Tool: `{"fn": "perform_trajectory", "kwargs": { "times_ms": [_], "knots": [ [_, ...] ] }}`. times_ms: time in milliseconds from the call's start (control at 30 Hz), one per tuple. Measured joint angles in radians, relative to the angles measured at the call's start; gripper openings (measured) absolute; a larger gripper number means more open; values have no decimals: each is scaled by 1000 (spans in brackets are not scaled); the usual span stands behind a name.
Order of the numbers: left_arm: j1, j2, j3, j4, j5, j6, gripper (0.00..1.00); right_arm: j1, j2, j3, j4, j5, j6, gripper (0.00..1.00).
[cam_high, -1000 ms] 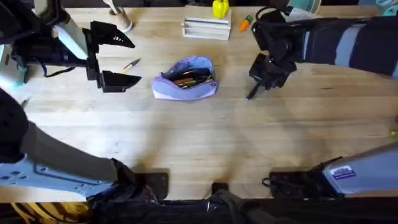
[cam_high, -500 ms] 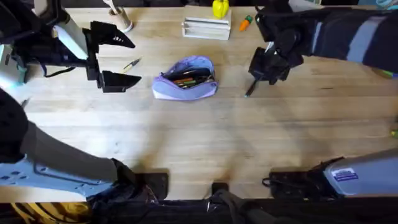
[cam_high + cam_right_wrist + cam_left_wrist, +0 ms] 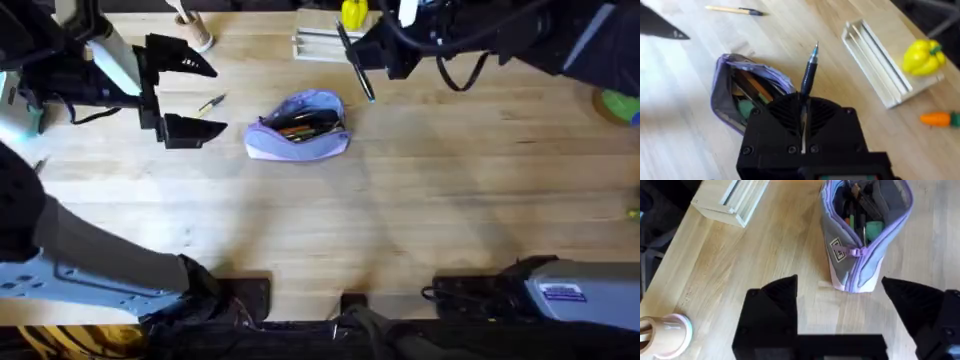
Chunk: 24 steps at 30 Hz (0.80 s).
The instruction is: Unzip the bag, pick up the pens from the table one at a time and place them inside, then zip the bag closed.
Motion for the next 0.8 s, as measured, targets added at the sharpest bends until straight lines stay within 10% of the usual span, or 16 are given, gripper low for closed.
{"fn": "perform_trajectory", "kwargs": {
  "times_ms": [300,800],
  "knots": [
    [0,0,0,-1,0,0,994,39,94,0,123,-301,-355,30],
    [0,0,0,-1,0,0,993,141,298,0,101,-334,-528,30]
  ]
}}
